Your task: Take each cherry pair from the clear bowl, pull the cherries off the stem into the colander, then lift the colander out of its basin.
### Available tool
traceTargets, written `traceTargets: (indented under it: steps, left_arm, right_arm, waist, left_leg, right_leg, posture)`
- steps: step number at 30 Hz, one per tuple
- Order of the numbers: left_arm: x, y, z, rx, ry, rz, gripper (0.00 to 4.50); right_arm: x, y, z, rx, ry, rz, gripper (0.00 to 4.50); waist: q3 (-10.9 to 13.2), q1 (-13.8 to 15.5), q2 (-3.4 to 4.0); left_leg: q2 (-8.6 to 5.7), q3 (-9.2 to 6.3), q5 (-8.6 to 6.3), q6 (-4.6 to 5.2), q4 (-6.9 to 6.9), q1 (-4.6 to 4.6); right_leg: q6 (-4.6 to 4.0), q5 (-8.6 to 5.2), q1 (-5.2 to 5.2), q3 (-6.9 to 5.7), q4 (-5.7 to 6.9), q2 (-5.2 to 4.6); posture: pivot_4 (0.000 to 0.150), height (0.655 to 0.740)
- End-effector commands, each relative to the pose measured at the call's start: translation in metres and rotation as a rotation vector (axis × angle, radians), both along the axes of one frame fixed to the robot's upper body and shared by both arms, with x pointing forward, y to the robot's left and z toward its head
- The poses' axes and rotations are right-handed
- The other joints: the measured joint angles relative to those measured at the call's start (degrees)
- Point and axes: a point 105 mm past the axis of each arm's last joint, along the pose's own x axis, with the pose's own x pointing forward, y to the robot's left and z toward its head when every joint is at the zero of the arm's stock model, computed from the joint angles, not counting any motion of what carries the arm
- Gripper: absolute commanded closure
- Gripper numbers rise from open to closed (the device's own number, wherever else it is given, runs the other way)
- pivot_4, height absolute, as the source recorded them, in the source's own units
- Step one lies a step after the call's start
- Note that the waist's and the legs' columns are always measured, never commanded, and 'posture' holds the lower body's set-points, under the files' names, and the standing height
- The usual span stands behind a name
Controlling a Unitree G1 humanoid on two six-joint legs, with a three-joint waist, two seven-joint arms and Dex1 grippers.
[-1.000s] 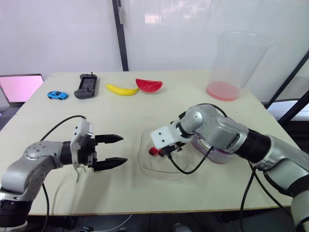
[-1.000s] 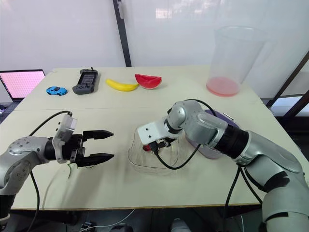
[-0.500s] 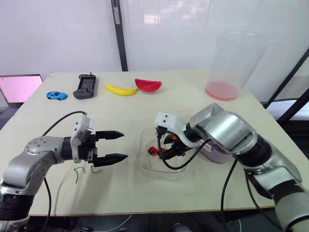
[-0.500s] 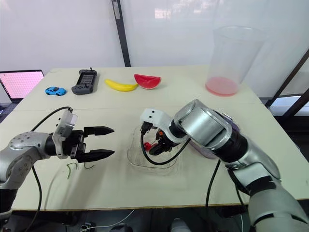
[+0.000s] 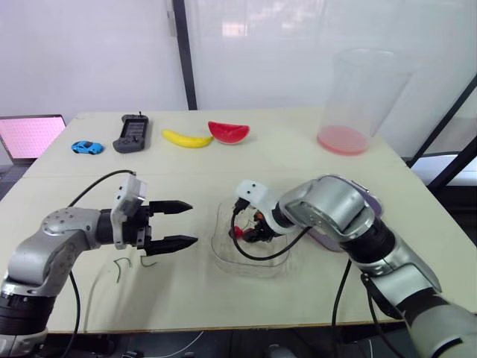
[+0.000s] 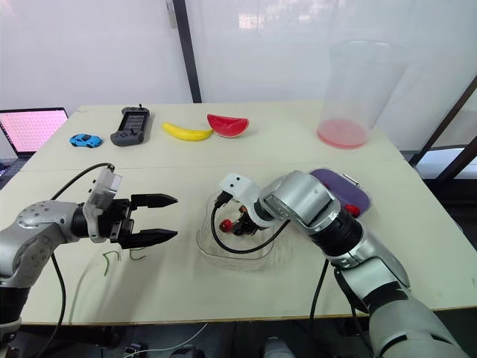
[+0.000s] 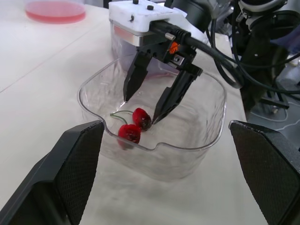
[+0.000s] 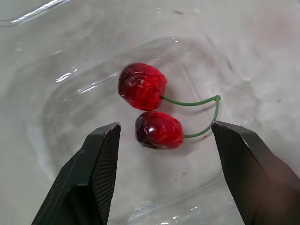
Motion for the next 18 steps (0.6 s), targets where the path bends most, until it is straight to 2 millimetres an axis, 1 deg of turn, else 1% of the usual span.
traceTargets:
  steps: [1, 9, 12, 15, 18]
  left_arm:
    - [-0.0034, 0.0009, 0.0086, 0.013, -0.035, -0.008, 0.0]
    - [-0.0036, 0.0007, 0.0097, 0.019, -0.036, -0.009, 0.0]
    - [-0.003, 0.0003, 0.0099, 0.02, -0.038, -0.01, 0.0]
    - [-0.0026, -0.0004, 0.0096, 0.019, -0.039, -0.011, 0.0]
    - [-0.0027, -0.0009, 0.0093, 0.016, -0.038, -0.012, 0.0]
  right_arm:
    - [-0.0021, 0.0042, 0.0008, 0.01, -0.013, 0.0, 1.19]
    - [-0.0045, 0.0046, -0.0055, -0.005, -0.013, -0.012, 1.19]
    - [-0.0044, 0.0031, -0.0069, -0.013, -0.015, -0.022, 2.03]
    - [-0.0047, 0.0028, -0.0065, -0.019, -0.017, -0.021, 3.4]
    - [-0.0061, 0.0035, -0.004, -0.021, -0.024, -0.01, 3.4]
  waist:
    - [0.0, 0.01, 0.0]
    - [0.0, 0.01, 0.0]
    - [0.0, 0.01, 0.0]
    - [0.0, 0.01, 0.0]
    - [0.0, 0.02, 0.0]
  left_leg:
    - [0.0, 0.0, 0.0, 0.0, 0.0, 0.0]
    - [0.0, 0.0, 0.0, 0.0, 0.0, 0.0]
    - [0.0, 0.0, 0.0, 0.0, 0.0, 0.0]
    - [0.0, 0.0, 0.0, 0.0, 0.0, 0.0]
    - [0.0, 0.0, 0.0, 0.0, 0.0, 0.0]
  right_leg:
    - [0.0, 0.0, 0.0, 0.0, 0.0, 0.0]
    - [0.0, 0.0, 0.0, 0.0, 0.0, 0.0]
    - [0.0, 0.0, 0.0, 0.0, 0.0, 0.0]
    - [0.0, 0.0, 0.0, 0.0, 0.0, 0.0]
    - [0.0, 0.0, 0.01, 0.0, 0.0, 0.0]
  posture:
    - [0.15, 0.738]
    - [0.15, 0.738]
    - [0.15, 0.738]
    - [0.15, 0.738]
    - [0.15, 0.738]
